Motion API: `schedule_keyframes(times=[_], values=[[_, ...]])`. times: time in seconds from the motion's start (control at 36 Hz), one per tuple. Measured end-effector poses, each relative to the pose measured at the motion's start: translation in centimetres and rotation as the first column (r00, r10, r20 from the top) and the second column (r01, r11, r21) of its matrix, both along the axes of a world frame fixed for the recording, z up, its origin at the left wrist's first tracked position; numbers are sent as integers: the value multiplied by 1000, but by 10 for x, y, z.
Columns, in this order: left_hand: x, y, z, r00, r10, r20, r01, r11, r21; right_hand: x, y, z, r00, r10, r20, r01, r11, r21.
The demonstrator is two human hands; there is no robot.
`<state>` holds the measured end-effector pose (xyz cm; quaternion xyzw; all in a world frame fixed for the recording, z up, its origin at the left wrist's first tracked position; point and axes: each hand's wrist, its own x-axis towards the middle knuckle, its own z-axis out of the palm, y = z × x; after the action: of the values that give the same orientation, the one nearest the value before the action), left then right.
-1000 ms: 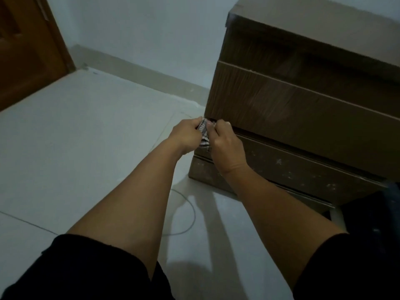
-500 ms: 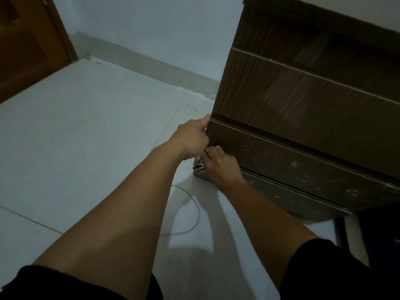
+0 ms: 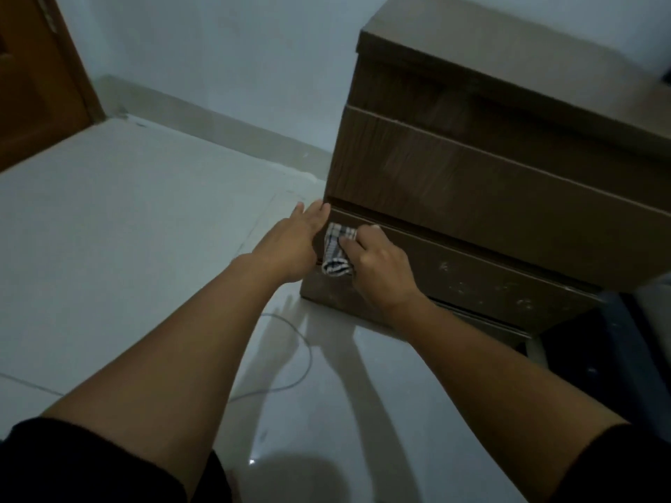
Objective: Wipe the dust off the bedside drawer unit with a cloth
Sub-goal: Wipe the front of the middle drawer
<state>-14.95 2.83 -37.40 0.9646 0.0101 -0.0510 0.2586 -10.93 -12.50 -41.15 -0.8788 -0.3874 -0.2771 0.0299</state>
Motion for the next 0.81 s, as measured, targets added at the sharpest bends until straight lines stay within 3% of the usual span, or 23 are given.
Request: schedule_keyframes(times=[0.08, 0.22, 0.53, 0.64, 0.75, 0.81], values=[[-1, -10, -2, 999, -37, 7, 36, 998, 57, 4, -12, 14, 993, -65, 97, 64, 998, 13], [4, -24, -6, 998, -66, -12, 67, 992, 109, 13, -20, 16, 988, -114, 104, 115, 993, -5], [23, -39, -16, 998, -48, -36, 53, 990, 132, 22, -14, -51, 992, -106, -65, 95, 983, -159], [24, -36, -18, 997, -62, -45, 68, 987, 147, 25, -3, -70, 967, -180, -182, 143, 969, -201], [24, -36, -15, 996, -64, -63, 73, 986, 152, 21, 4, -74, 884, -299, -359, 251, 952, -175], [24, -37, -14, 996, -64, -67, 74, 983, 169, 18, 1, -69, 896, -269, -354, 236, 962, -135]])
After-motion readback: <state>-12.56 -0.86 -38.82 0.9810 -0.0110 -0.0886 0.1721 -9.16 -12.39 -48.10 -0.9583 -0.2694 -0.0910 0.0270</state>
